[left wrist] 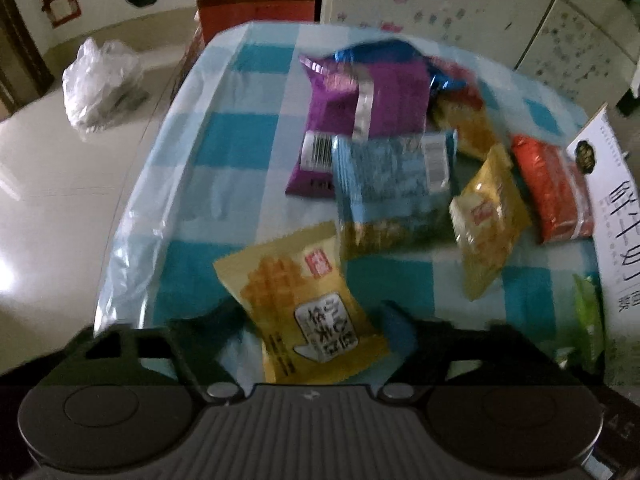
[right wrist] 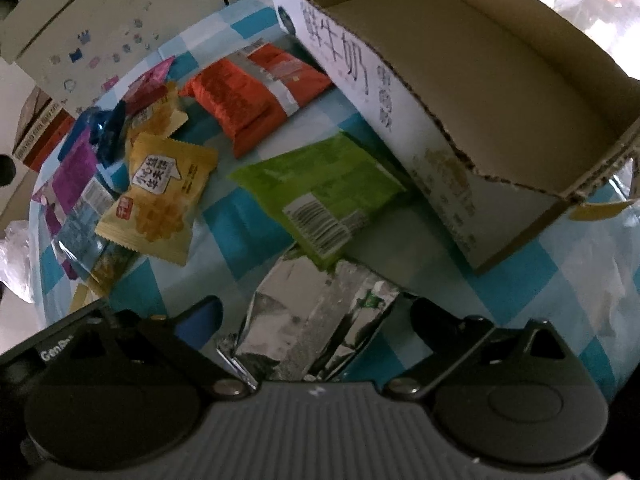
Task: Organize snacks
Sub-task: 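Close the right tool on the silver foil packet while the left tool grasps the yellow waffle packet, then carry both packets into the cardboard box and open both tools, then withdraw both tools from the box back over the snack packets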
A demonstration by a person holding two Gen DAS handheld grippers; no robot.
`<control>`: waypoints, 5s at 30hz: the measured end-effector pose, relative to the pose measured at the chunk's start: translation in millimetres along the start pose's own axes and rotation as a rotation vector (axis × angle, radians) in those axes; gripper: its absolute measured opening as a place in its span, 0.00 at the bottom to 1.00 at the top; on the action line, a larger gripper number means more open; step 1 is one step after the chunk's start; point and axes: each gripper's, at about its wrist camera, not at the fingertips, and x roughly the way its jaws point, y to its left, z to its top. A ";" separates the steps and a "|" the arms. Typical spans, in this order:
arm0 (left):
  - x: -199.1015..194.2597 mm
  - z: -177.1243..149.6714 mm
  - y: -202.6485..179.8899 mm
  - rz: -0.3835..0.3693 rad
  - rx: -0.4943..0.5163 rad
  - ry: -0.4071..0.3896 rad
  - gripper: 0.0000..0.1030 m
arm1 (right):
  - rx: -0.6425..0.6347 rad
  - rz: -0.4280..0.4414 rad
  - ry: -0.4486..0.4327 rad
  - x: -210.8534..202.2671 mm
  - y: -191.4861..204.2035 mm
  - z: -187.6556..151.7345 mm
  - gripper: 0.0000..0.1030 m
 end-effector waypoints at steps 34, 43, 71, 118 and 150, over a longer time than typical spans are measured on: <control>-60.9 -53.7 36.0 -0.198 -0.033 -0.155 0.56 | -0.161 0.349 -0.091 -64.7 -31.8 -22.9 0.62; -60.8 -59.3 29.8 -0.183 -0.004 -0.167 0.56 | -0.156 0.384 -0.147 -84.1 -48.9 -14.5 0.62; -146.3 -41.1 -107.3 -0.385 0.195 -0.328 0.56 | -0.144 0.275 -0.345 -138.1 -108.7 49.6 0.62; -102.1 -10.2 -220.6 -0.396 0.336 -0.251 0.89 | 0.165 0.225 -0.340 -108.5 -164.6 107.5 0.76; -85.7 67.2 -8.7 -0.219 0.014 -0.255 0.97 | -0.194 0.434 -0.345 -100.7 -81.0 83.7 0.79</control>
